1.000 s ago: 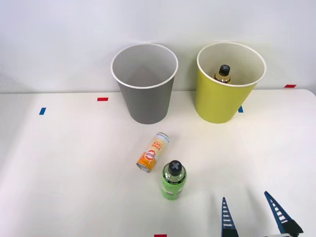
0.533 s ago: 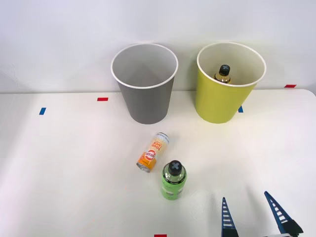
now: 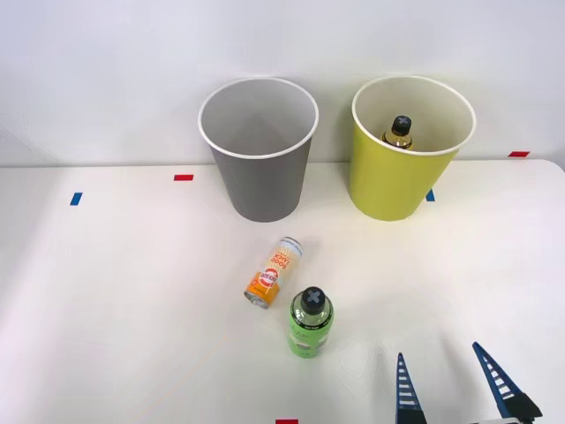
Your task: Put cans in the gray bin, plastic bottles in the light green bin
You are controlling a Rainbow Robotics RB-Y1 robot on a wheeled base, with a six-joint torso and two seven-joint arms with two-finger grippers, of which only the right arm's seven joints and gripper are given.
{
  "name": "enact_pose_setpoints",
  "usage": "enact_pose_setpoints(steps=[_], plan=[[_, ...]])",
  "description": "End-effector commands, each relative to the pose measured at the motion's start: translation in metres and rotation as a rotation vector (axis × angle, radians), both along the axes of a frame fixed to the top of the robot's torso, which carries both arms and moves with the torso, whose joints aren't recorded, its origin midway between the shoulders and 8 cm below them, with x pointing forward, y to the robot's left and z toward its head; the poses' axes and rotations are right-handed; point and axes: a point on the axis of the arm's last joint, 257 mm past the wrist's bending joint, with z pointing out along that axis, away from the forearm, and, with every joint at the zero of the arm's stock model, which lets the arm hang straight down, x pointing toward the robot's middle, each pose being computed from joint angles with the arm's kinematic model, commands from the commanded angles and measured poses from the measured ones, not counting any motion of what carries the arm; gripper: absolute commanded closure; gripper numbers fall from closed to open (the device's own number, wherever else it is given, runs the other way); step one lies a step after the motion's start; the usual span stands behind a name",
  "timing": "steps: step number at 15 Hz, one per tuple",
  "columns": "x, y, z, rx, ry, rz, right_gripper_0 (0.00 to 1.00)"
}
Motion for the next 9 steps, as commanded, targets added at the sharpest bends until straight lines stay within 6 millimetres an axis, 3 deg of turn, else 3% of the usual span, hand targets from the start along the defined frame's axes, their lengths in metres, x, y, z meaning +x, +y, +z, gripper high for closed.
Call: enact_pose_setpoints(steps=[1, 9], plan=[[0.0, 0.0, 0.0, 0.0, 0.0, 0.0, 0.0], [0.0, 0.0, 0.0, 0.0, 0.0, 0.0, 0.0]])
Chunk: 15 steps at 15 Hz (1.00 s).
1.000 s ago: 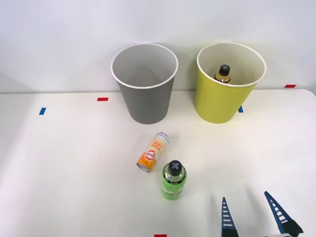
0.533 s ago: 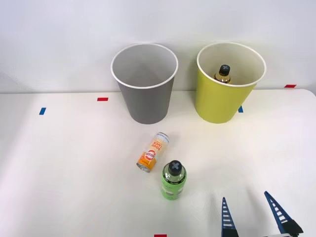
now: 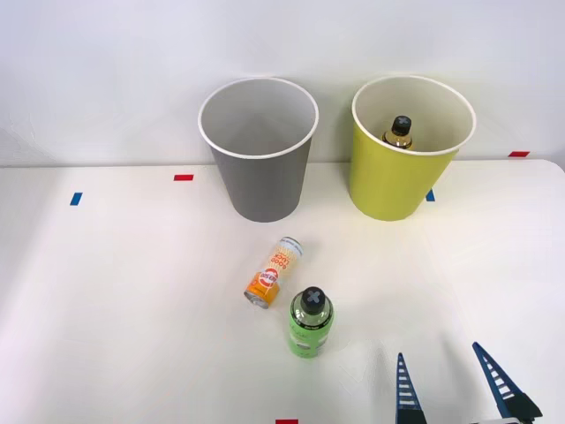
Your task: Put cans in the gray bin, plastic bottles in the light green bin
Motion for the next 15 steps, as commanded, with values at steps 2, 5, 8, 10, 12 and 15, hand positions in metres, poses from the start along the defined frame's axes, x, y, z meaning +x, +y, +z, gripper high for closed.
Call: enact_pose_setpoints(steps=[2, 5, 8, 10, 12, 15], plan=[[0.0, 0.0, 0.0, 0.0, 0.0, 0.0, 0.0], [-0.002, 0.002, -0.015, 0.038, 0.022, 0.014, 0.0], [-0.008, 0.012, -0.006, 0.119, -0.003, 0.08, 0.0], [-0.011, 0.018, 0.0, 0.134, -0.017, 0.144, 0.0], [-0.012, 0.022, 0.004, 0.071, -0.035, 0.184, 0.0], [-0.02, 0.033, 0.007, -0.009, -0.066, 0.218, 0.0]])
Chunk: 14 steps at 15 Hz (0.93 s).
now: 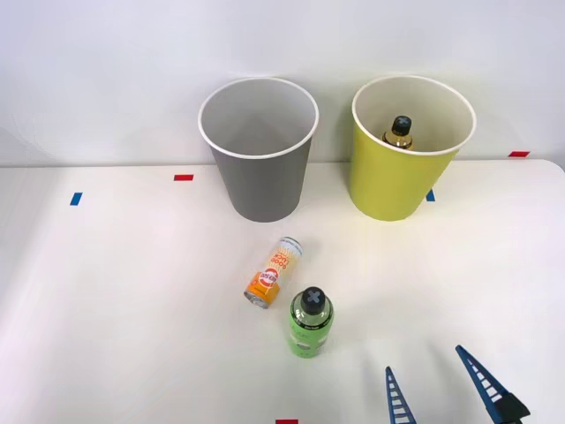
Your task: Put cans in the gray bin, plastic bottles in the light green bin
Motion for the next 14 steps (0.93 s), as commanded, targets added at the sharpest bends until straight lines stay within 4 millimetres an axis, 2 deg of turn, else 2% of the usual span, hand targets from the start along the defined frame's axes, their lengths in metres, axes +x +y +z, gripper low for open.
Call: enact_pose_setpoints(steps=[1, 4, 8, 14], plan=[[-0.008, 0.015, 0.006, -0.055, -0.041, 0.044, 0.0], [-0.012, 0.031, 0.007, -0.08, -0.058, 0.083, 0.0], [-0.003, 0.047, 0.011, -0.029, -0.06, 0.127, 0.0], [-0.006, 0.077, 0.012, 0.041, -0.04, 0.201, 0.0]])
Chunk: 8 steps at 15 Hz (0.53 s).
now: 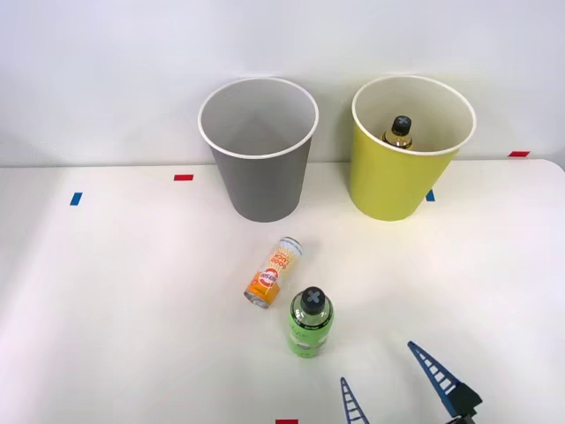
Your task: Put cans in the gray bin, plastic bottles in the light green bin
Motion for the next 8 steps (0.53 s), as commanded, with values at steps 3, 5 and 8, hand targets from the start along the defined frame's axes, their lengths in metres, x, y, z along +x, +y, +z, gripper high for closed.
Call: enact_pose_setpoints(steps=[3, 5, 8], plan=[[0.018, 0.028, 0.015, 0.02, -0.047, 0.064, 0.0], [0.028, 0.038, 0.019, 0.043, -0.044, 0.079, 0.0], [0.041, 0.049, 0.025, 0.011, -0.072, 0.068, 0.0]])
